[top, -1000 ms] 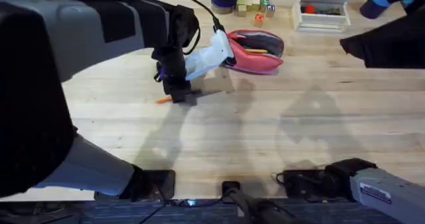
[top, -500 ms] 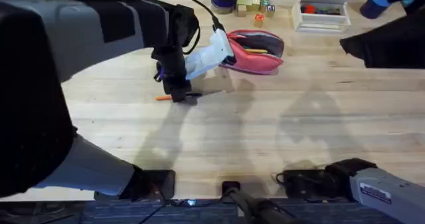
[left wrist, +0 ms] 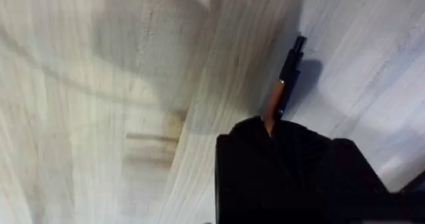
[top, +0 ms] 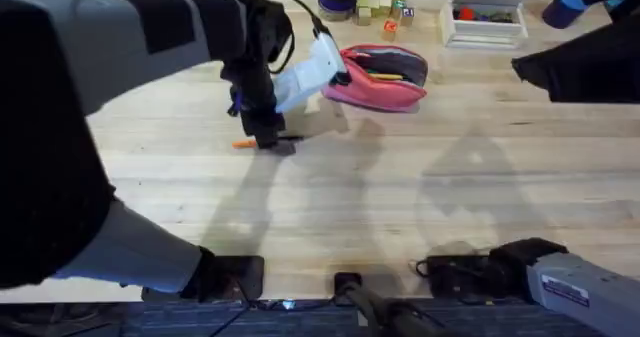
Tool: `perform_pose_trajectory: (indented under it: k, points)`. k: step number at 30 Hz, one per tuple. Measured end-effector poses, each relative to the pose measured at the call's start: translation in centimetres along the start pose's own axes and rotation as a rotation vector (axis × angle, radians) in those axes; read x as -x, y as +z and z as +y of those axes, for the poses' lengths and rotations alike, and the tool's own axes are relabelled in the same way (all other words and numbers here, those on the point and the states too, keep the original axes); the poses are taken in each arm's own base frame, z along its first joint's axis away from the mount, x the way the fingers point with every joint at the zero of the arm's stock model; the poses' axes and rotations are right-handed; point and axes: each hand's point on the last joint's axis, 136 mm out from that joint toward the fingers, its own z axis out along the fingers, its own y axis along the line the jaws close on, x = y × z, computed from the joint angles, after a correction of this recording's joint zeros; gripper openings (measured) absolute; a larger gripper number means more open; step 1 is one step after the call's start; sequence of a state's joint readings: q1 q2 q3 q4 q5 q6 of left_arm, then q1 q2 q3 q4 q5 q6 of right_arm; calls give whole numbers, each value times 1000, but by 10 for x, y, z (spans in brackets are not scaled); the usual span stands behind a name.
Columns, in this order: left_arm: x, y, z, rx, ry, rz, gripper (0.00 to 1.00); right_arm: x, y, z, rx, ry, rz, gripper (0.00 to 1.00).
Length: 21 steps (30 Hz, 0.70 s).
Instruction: Unzip the bag, pick up the pens from the table one at a time and place them inside, then zip the bag closed.
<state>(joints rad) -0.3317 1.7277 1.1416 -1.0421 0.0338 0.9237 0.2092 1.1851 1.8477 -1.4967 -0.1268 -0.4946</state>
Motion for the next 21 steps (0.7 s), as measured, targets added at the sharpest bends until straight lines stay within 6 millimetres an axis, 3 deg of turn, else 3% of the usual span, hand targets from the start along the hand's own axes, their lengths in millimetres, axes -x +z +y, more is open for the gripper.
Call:
perform_pose_trajectory:
  k: [13, 21]
  points:
    - [37, -116, 36, 211, 11, -191, 42, 0, 0, 0, 0, 0, 0, 996]
    - [77, -174, 47, 326, 81, -347, 42, 0, 0, 0, 0, 0, 0, 996]
